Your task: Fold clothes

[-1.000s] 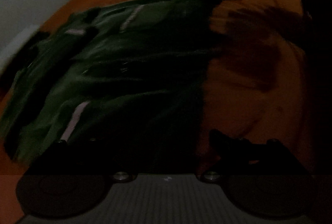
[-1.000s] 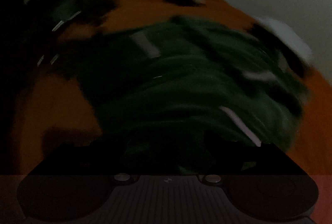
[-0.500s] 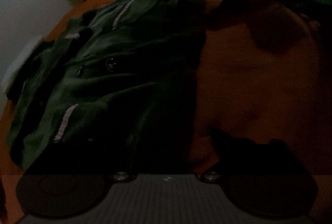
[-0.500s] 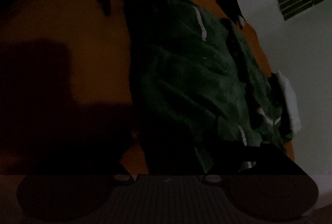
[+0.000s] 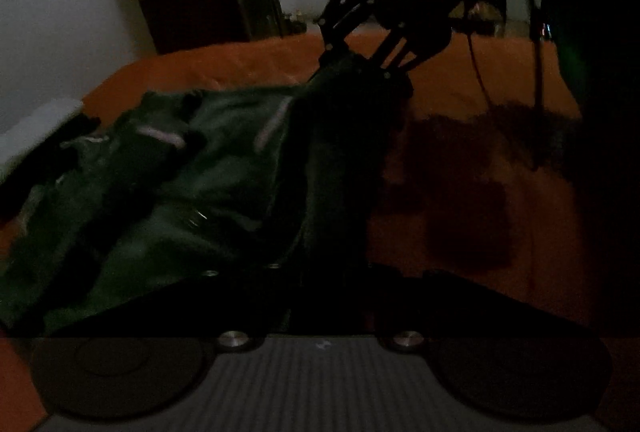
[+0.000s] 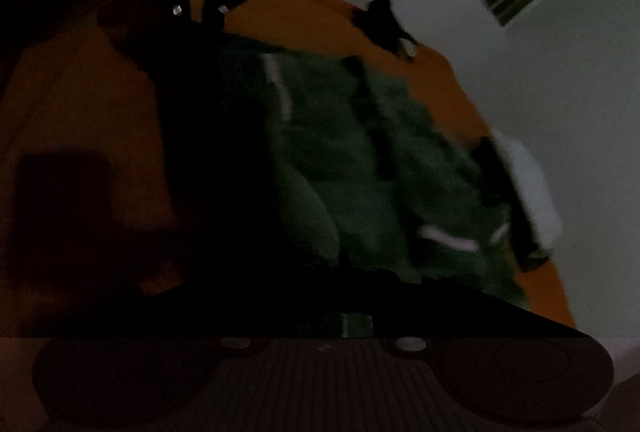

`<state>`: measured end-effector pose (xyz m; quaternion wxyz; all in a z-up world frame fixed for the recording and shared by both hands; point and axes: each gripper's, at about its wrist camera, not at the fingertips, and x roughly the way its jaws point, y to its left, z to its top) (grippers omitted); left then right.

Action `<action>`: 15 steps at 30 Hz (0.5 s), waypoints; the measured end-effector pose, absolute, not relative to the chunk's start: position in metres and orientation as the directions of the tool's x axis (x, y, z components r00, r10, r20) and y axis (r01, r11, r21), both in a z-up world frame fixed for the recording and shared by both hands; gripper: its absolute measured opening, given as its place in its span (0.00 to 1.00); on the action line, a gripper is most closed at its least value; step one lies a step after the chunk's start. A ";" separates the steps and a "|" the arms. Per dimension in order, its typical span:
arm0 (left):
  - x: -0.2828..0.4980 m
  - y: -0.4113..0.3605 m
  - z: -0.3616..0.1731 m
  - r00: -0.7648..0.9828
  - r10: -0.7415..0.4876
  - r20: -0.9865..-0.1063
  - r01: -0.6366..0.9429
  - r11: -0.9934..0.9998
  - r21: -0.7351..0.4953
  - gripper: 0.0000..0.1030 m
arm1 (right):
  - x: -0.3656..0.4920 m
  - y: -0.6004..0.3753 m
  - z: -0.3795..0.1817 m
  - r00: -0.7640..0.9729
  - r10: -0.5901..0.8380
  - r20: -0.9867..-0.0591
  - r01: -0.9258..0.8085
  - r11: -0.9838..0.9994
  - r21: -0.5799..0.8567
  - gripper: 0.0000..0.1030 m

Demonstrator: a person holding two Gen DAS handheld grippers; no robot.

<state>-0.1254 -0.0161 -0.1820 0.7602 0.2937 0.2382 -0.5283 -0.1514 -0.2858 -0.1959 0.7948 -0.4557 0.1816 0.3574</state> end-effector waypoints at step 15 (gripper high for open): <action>0.072 -0.010 -0.092 0.310 -0.648 -0.696 0.947 0.276 0.164 0.14 | -0.012 -0.274 -0.129 0.678 0.419 -0.604 -0.676 0.032 -0.736 0.08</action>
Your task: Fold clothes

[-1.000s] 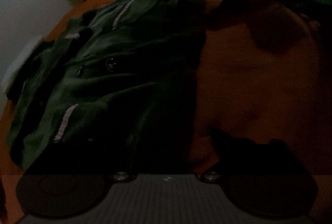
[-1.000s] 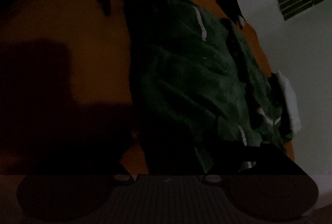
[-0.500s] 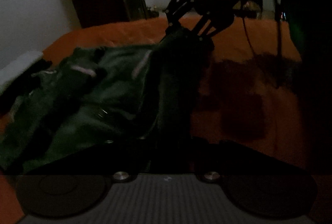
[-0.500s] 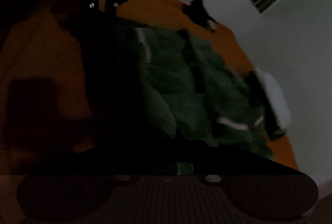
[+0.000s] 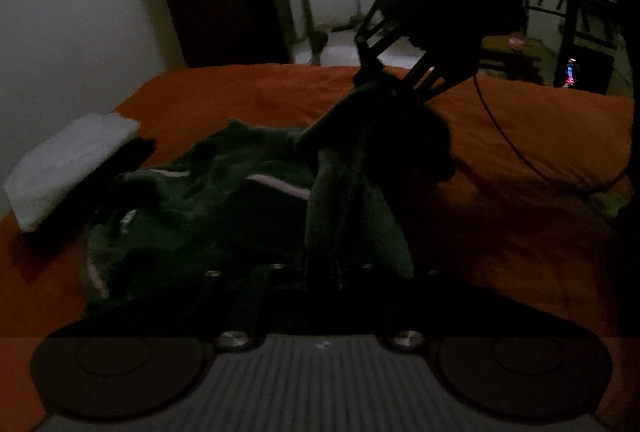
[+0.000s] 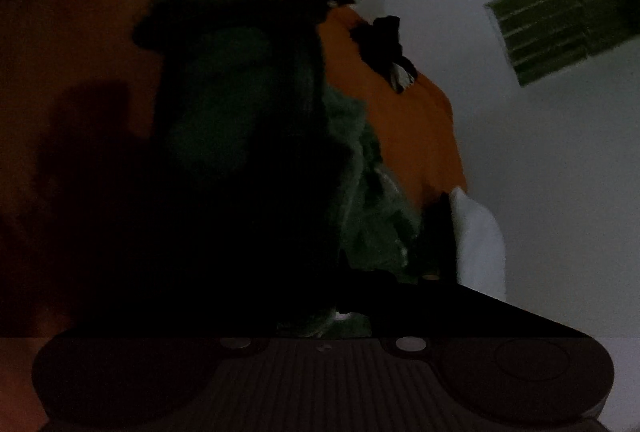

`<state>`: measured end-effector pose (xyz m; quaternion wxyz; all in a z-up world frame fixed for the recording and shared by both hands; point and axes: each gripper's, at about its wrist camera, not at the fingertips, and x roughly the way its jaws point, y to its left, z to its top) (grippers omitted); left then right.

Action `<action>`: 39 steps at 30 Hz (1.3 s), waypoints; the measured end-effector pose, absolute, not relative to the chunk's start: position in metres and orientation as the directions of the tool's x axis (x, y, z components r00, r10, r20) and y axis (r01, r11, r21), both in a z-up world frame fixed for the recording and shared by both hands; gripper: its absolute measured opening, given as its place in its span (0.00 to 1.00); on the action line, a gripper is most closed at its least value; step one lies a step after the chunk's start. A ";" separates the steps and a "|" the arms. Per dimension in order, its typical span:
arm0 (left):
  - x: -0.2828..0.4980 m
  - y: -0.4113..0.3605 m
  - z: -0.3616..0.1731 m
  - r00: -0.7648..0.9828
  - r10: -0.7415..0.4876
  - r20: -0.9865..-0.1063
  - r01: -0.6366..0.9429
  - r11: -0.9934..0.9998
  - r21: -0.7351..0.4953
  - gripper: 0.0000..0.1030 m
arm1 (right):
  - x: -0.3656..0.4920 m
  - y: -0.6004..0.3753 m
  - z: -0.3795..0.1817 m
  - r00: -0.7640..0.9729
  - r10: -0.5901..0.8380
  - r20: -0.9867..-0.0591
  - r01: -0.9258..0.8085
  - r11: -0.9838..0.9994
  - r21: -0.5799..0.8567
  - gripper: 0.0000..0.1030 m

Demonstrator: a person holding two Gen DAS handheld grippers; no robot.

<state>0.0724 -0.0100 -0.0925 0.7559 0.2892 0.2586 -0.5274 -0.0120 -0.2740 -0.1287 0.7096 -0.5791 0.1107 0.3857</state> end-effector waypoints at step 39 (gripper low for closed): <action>0.314 0.089 -0.217 0.604 -0.188 -0.774 -0.014 0.969 -0.245 0.60 | 0.269 -0.353 -0.221 0.773 0.214 -0.597 -0.460 0.837 -0.296 0.95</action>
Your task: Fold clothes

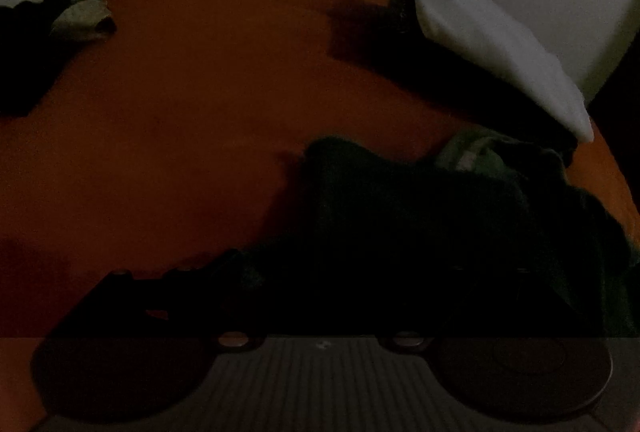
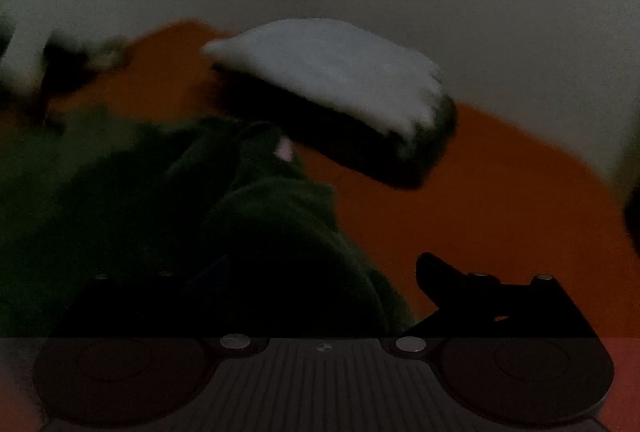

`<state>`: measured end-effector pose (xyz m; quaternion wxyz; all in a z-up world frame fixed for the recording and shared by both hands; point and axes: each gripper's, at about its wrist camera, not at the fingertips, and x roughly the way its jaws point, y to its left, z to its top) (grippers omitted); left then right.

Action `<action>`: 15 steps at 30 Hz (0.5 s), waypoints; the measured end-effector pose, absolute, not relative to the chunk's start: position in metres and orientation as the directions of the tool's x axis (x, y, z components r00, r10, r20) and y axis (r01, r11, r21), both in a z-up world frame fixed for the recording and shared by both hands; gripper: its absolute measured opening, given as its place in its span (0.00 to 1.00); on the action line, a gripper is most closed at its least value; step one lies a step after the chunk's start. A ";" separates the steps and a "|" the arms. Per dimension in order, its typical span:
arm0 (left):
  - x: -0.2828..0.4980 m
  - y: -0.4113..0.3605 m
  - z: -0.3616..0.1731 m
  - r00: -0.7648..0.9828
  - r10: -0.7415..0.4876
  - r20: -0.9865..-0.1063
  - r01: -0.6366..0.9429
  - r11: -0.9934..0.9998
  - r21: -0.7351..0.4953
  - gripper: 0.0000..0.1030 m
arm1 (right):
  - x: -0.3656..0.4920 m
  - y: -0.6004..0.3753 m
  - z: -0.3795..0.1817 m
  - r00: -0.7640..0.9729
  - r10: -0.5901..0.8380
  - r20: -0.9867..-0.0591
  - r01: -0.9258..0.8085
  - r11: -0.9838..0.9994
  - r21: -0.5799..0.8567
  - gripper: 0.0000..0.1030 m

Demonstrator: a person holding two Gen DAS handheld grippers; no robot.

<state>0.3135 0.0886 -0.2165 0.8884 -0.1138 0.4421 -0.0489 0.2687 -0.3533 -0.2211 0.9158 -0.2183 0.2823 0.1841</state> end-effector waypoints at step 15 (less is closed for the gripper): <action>0.291 0.146 -0.198 0.673 -0.201 -0.712 -0.181 0.888 -0.422 0.18 | 0.365 -0.461 -0.216 0.674 0.285 -0.681 0.138 0.858 0.495 0.36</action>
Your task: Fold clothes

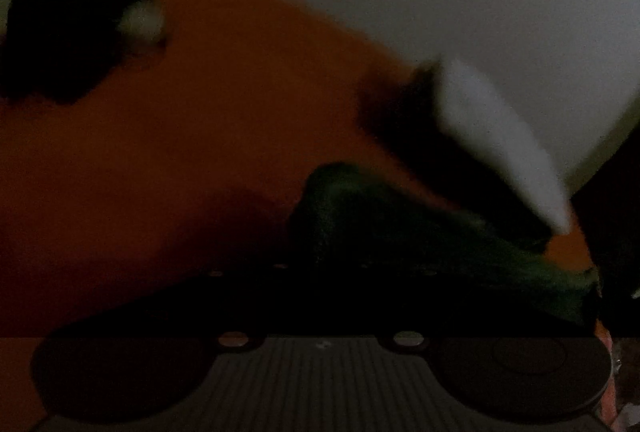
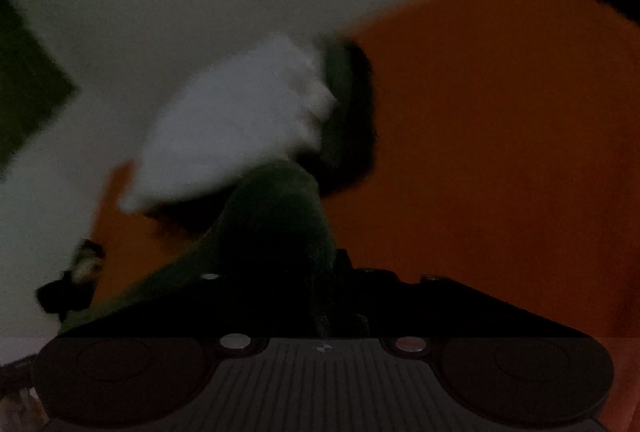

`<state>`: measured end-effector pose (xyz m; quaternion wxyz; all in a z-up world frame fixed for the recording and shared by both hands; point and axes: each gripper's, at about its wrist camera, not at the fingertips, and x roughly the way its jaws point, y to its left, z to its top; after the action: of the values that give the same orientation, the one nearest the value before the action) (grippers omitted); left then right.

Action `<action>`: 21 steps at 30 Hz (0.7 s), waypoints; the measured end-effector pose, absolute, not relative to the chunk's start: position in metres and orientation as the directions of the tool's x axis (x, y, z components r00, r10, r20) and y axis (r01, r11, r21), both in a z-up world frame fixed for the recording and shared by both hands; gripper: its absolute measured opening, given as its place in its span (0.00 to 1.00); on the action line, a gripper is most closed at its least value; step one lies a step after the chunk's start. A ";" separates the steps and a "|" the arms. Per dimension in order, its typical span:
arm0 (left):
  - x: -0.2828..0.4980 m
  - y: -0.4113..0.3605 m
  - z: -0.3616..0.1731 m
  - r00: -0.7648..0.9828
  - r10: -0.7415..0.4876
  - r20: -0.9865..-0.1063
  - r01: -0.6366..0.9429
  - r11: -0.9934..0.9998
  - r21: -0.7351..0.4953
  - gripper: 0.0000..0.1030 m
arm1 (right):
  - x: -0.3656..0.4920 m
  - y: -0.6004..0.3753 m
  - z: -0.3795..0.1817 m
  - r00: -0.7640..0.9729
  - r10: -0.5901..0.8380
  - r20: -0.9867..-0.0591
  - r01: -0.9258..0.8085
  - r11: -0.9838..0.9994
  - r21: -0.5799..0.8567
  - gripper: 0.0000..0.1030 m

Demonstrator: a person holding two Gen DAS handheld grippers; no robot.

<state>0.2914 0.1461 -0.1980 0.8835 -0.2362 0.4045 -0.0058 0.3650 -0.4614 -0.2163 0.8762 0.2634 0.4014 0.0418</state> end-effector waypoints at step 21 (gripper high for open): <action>0.098 0.105 -0.209 0.656 -0.223 -0.721 -0.020 0.950 -0.311 0.18 | 0.183 -0.450 -0.243 0.695 0.349 -0.628 -0.031 0.887 0.460 0.14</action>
<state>0.0982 0.1048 -0.2092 0.8979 -0.1473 0.4109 -0.0565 0.1832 -0.4496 -0.2426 0.8959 0.2122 0.3755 0.1061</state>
